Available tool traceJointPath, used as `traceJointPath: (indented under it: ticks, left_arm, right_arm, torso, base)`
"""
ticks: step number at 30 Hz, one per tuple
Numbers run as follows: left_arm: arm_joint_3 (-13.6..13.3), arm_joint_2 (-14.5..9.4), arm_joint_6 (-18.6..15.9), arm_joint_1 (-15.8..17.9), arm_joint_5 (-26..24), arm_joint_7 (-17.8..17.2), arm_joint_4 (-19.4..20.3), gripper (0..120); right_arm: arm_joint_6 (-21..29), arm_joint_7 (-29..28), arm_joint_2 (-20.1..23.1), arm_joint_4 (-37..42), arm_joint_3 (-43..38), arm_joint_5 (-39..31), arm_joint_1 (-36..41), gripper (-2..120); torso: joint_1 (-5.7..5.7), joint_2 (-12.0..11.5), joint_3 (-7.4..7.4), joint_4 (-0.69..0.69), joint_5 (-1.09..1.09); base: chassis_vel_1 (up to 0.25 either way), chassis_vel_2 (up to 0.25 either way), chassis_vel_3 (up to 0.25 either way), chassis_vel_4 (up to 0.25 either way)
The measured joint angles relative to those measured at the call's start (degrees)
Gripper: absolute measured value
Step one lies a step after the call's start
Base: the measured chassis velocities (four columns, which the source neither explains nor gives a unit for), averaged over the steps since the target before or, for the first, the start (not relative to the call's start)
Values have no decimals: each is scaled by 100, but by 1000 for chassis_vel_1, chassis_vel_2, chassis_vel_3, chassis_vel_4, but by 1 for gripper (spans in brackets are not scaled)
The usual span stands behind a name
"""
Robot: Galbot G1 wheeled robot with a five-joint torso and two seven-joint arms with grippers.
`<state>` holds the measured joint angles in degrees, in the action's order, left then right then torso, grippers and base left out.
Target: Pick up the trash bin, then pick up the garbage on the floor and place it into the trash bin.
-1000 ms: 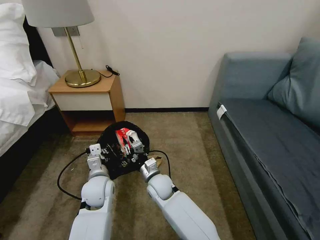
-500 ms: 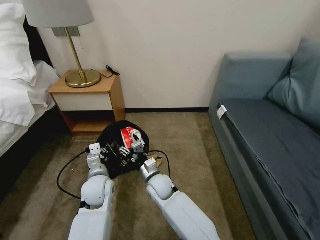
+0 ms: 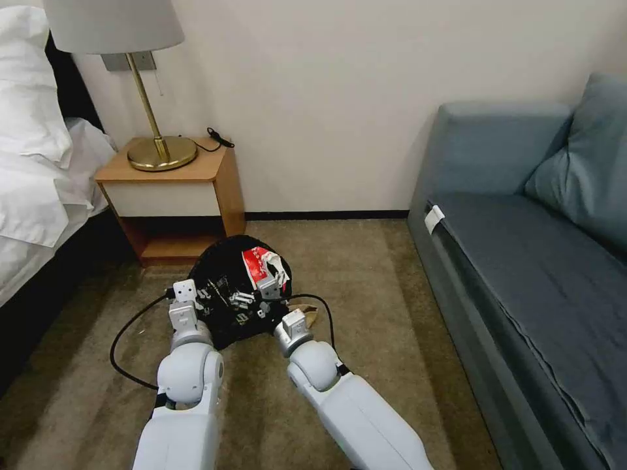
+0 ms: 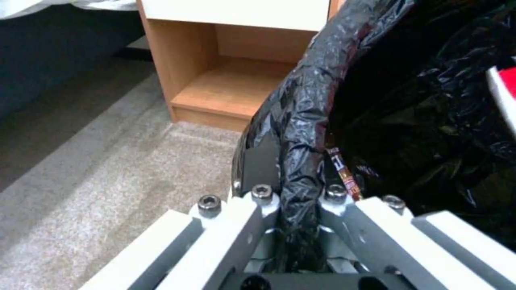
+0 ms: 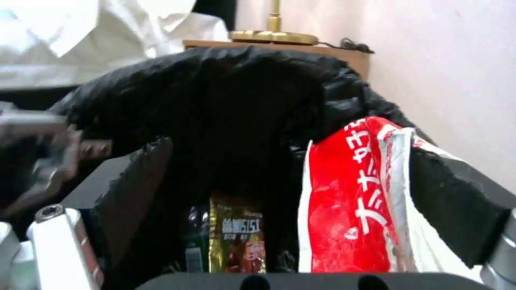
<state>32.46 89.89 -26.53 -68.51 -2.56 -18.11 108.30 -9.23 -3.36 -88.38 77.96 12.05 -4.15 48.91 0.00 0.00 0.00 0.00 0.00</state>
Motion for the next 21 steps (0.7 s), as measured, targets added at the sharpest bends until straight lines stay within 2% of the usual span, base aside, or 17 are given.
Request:
traceJointPath:
  ticks: [6, 8, 15, 21]
  left_arm:
    - [13, -2, 0, -4, 0, 1, 4, 1]
    - [20, -4, -1, -7, -1, 1, 9, 1]
    - [37, -3, -5, 0, -6, 0, 9, 1]
    - [42, -7, -22, 33, -10, 0, 4, 1]
  right_arm:
    - [-275, 138, 59, -158, 74, 568, -230, 100]
    - [-403, 220, 52, -235, 68, 962, -377, 100]
    - [-459, 231, 44, -338, 107, 1255, -527, 100]
    - [-622, 320, 110, -545, 169, 1857, -536, 100]
  torso:
    - [0, 0, 0, 0, 0]
    - [0, 0, 0, 0, 0]
    - [0, 0, 0, 1, 0]
    - [0, 0, 0, 1, 0]
  base:
    - [0, 0, 0, 0]
    - [0, 0, 0, 0]
    - [0, 0, 0, 0]
    - [0, 0, 0, 0]
